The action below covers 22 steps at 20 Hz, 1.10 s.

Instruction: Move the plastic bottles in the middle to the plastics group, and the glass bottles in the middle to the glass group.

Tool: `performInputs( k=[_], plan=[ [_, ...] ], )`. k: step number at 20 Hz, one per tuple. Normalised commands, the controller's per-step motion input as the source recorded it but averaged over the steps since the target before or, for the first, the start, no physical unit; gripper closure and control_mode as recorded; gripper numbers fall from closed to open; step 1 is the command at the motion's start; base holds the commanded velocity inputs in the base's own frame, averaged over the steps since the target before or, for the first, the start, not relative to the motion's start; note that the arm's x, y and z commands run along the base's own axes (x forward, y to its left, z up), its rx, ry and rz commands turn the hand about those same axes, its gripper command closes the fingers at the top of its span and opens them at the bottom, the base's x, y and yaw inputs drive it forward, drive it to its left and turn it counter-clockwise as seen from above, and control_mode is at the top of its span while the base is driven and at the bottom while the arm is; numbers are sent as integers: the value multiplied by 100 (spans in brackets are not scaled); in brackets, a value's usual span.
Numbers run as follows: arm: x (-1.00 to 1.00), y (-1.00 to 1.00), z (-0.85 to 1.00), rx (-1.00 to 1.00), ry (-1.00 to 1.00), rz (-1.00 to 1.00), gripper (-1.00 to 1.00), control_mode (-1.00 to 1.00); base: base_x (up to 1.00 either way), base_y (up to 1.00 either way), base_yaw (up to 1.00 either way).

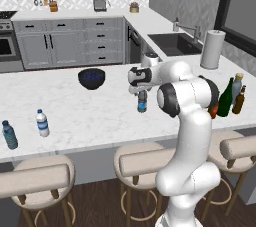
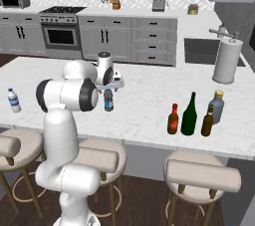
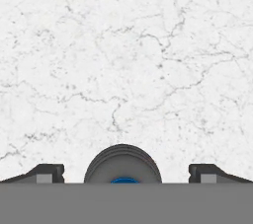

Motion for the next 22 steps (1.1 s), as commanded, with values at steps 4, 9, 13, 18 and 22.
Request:
performInputs(
  k=[4,9,13,18,22],
  plan=[
    [0,0,-15,0,0,0,-100,-100,0,0,0],
    [0,0,-11,0,0,0,100,-100,0,0,0],
    [-2,0,-9,0,10,0,100,-100,0,0,0],
    [-15,0,12,6,20,0,100,-100,0,0,0],
    [-60,16,45,27,6,3,100,-100,0,0,0]
  ],
)
